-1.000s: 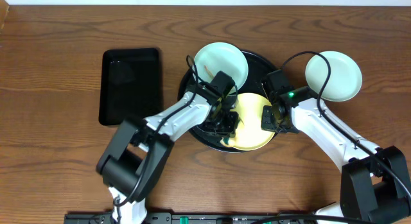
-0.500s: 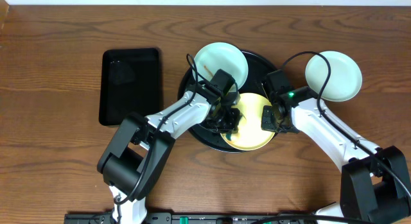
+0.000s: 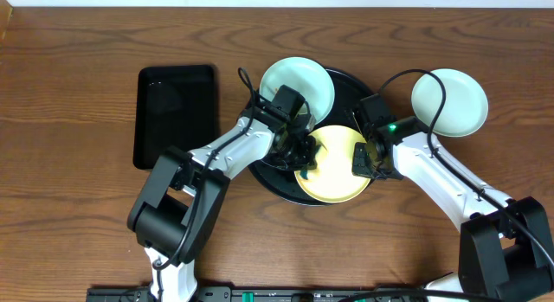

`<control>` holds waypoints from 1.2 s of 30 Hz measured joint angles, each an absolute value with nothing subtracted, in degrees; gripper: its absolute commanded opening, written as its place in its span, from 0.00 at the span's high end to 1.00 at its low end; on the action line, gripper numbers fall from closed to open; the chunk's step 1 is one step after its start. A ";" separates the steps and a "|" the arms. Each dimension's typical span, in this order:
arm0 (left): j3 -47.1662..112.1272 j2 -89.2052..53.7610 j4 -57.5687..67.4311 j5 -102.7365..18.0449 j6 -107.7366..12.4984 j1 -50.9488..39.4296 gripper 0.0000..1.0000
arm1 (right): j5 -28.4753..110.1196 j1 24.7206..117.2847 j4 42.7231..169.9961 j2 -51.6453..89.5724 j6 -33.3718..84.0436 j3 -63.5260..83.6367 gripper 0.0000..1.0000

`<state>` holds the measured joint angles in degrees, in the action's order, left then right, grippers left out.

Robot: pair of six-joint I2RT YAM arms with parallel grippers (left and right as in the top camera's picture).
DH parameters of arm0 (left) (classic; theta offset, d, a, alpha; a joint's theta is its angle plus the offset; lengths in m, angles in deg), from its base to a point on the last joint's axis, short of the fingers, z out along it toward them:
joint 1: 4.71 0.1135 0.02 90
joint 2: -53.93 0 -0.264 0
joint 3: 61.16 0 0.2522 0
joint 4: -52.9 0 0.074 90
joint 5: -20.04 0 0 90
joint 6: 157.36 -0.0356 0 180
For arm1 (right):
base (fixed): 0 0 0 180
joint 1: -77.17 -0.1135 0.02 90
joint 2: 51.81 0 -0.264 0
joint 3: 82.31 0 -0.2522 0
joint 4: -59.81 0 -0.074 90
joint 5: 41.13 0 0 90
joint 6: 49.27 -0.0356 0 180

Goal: Clean dirty plates on tray and stack at the side

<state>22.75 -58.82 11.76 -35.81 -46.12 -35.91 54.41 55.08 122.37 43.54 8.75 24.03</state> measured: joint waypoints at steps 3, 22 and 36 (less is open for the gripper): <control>22.75 -59.50 12.42 -35.68 -46.12 -36.00 0.92 | 54.43 55.08 122.39 43.54 8.75 24.03 0.99; 24.39 -60.97 24.85 -29.87 -46.06 -36.00 0.93 | 54.52 55.08 122.72 43.54 8.75 24.03 0.99; 28.83 -37.29 14.58 -41.21 -48.72 -32.87 0.92 | 54.87 55.08 120.36 43.48 10.08 23.88 0.99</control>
